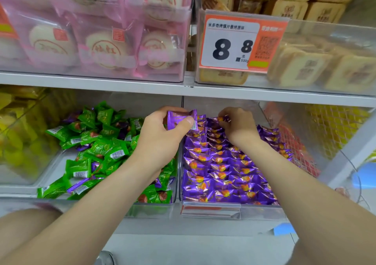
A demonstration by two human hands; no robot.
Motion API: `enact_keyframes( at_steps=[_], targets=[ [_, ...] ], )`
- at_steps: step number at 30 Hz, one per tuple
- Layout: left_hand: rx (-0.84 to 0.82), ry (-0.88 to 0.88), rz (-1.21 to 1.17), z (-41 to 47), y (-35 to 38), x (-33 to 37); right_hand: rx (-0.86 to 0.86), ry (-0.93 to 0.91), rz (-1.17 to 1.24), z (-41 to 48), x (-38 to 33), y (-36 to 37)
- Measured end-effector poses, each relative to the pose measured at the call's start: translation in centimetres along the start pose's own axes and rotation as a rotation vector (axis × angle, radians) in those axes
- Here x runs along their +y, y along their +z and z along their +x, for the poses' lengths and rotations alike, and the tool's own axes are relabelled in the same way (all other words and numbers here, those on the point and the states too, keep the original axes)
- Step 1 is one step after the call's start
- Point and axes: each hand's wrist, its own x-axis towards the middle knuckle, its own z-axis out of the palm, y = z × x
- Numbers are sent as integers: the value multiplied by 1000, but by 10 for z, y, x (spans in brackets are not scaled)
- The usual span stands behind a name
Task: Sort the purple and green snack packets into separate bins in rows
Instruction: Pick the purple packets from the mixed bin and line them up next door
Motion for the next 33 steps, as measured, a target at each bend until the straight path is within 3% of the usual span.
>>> enact_keyframes(
  at_steps=[11,15,20,24,27,30,33],
  targets=[
    [37,35,45,-5,1,5,-57,-81,-99,-17,-3,-11],
    [63,49,105,-10,1,8,0,-191,175,-45,-24,-37],
    [56,75,176,-18,0,17,-270,-336,620,-97,-52,-66],
    [-65,90,231,-29,-2,21,-128,-393,652,-108,-55,-79],
    [-103,140,320,-31,-8,21,-117,-475,486,-109,-48,-83],
    [-185,247,402,-29,-16,23,-199,-405,402,-108,-43,-84],
    [-250,294,412,-28,-20,22,-375,-267,569,-108,-44,-89]
  ],
)
